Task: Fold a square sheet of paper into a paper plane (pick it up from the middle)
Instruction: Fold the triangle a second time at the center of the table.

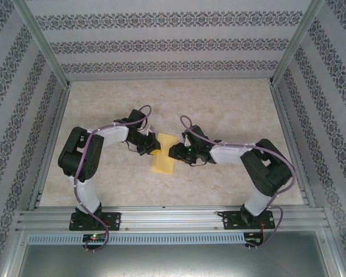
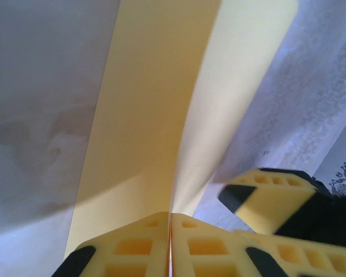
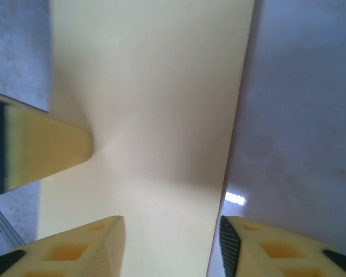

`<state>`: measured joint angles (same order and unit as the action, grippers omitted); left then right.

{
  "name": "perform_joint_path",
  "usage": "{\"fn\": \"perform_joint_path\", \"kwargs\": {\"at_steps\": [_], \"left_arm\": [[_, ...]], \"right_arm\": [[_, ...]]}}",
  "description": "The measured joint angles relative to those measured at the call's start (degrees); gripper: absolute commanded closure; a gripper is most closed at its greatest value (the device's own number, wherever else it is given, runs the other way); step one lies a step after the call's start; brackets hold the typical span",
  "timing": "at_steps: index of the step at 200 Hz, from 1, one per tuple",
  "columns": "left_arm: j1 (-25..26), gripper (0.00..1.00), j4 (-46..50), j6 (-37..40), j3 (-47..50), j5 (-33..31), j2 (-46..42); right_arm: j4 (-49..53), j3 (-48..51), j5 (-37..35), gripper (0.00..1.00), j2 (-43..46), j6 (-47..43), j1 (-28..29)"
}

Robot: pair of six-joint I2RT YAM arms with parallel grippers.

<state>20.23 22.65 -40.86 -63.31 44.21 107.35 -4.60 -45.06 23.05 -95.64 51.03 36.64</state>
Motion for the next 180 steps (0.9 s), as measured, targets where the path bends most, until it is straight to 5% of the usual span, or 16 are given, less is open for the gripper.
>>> {"fn": "perform_joint_path", "kwargs": {"at_steps": [34, 71, 117, 180], "left_arm": [[0.0, 0.96, -0.96, -2.6, 0.02, -0.02, -0.02], [0.0, 0.96, -1.88, -5.77, 0.07, -0.07, -0.04], [0.02, 0.95, -2.05, -6.56, 0.07, -0.07, -0.57], [0.02, 0.94, -2.03, -6.54, 0.07, -0.07, -1.44]], "right_arm": [[-0.46, 3.67, -5.75, 0.4, 11.52, -5.55, 2.45], [1.9, 2.82, -17.18, 0.38, 16.61, -18.08, 14.4], [8.07, -4.83, -30.12, 0.35, 8.74, -27.23, 26.45], [17.33, -16.74, -44.52, 0.36, -2.34, -30.01, 31.67]]}}
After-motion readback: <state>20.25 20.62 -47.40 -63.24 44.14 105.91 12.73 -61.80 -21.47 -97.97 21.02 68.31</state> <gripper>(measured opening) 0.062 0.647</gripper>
